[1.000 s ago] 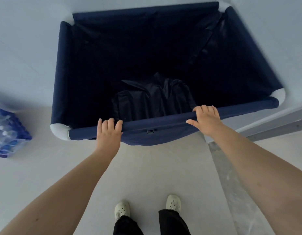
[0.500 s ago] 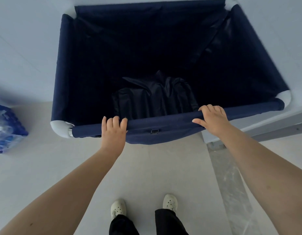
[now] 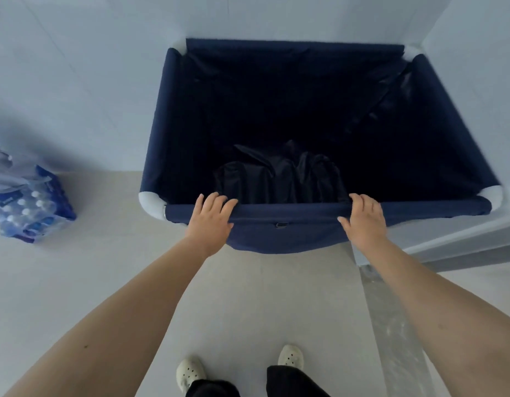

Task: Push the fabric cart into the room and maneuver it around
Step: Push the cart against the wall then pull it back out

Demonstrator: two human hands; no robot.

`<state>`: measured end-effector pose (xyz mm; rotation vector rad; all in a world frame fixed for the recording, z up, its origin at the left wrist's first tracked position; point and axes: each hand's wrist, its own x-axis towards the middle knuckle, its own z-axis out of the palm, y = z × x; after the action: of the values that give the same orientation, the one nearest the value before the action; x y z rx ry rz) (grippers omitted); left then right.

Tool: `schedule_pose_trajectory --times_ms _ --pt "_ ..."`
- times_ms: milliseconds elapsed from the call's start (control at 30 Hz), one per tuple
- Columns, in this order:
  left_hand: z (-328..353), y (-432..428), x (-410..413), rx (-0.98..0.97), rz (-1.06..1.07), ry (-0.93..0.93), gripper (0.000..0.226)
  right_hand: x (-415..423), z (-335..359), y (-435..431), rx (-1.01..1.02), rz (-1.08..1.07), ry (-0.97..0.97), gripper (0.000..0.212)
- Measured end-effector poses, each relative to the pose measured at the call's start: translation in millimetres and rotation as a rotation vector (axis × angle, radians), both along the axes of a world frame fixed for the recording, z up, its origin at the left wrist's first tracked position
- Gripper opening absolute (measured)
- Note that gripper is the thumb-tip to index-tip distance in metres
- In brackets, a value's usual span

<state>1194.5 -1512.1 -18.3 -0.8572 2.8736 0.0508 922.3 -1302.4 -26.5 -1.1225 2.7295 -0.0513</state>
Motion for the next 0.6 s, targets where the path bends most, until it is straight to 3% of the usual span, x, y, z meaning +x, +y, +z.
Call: schedule_pose_trajectory --times_ms 100,333,600 --pt "7 -21 45 0.043 -0.061 0.0 0.059 67 4 -28 -0.192 0.093 -0.022 0.057" --pt "24 -96 126 0.016 -0.197 -0.077 0.071 208 5 -153 -0.304 0.202 -0.113 0.055" --pt "39 -219 112 -0.03 -0.372 -0.068 0.074 245 7 -292 -0.379 0.273 -0.136 0.057"
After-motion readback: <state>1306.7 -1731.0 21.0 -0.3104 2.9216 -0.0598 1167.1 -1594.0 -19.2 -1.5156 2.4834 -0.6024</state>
